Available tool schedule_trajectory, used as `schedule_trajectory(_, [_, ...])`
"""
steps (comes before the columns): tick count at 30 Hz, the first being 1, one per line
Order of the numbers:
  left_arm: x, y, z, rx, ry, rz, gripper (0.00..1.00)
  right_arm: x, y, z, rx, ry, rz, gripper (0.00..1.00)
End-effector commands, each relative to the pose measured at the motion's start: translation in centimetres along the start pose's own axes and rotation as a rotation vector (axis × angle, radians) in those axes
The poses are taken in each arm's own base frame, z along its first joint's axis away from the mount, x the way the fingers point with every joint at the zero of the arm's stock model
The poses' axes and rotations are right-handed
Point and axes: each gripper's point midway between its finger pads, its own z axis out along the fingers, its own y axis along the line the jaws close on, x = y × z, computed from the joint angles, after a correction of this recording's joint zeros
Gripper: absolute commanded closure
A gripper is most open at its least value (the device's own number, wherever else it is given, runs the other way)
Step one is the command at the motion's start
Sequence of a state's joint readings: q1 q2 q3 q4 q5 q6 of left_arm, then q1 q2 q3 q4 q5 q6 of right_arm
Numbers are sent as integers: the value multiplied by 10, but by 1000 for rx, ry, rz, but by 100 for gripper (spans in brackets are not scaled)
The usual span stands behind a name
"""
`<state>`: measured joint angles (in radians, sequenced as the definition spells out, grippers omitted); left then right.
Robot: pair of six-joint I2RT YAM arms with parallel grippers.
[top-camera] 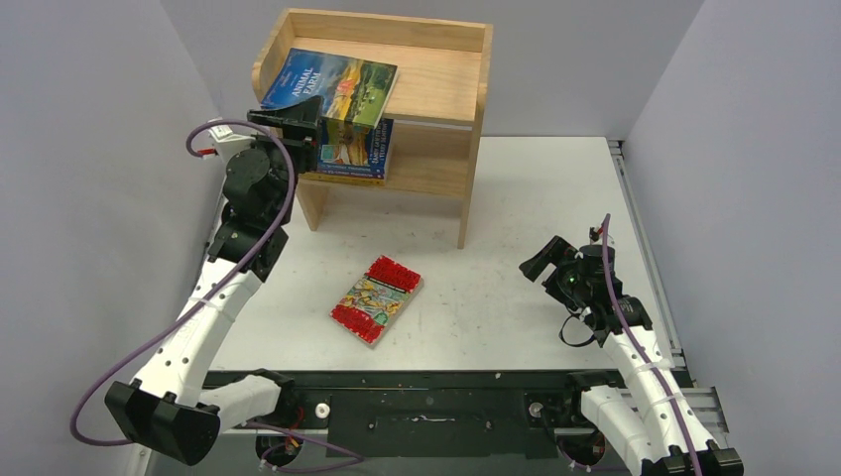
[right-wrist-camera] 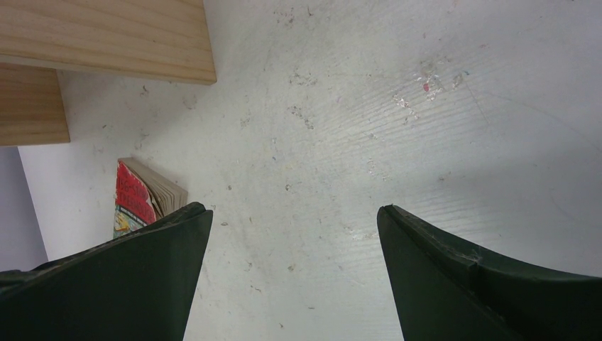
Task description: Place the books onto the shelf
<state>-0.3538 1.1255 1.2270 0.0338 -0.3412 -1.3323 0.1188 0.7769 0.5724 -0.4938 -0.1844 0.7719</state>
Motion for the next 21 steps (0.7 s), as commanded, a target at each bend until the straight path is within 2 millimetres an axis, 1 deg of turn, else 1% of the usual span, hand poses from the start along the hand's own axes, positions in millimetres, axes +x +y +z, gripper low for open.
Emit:
schedule_trajectory(1, [9,-22,4,103,45,-44,33,-7,5,0,-20,-34,4,10])
schedule_trajectory(2, [9,-22,5,104,47,-48,37,-7,5,-1,-19,-34,3,10])
schedule_trajectory(4, [10,-23,6,104,48,-51,40,-7,4,-1,-17,-35,7,10])
schedule_trajectory(7, [9,-23,8,103,43,-55,54,-7,4,-1,-19,-35,9,10])
schedule_trajectory(9, [9,-21,11,93,34,-62,66,-8,5,-1,-18,-37,12,10])
schedule_trajectory(12, [10,-18,14,87,30,-71,77,-8,5,-1,-17,-35,13,10])
schedule_trajectory(16, [6,-16,17,79,-7,-92,86,-8,5,-1,-18,-34,12,10])
schedule_trajectory(19, [4,-16,18,77,-43,-106,95,-9,6,-2,-18,-38,8,10])
schedule_trajectory(21, [3,-17,19,85,-67,-120,98,-9,5,-2,-17,-37,6,10])
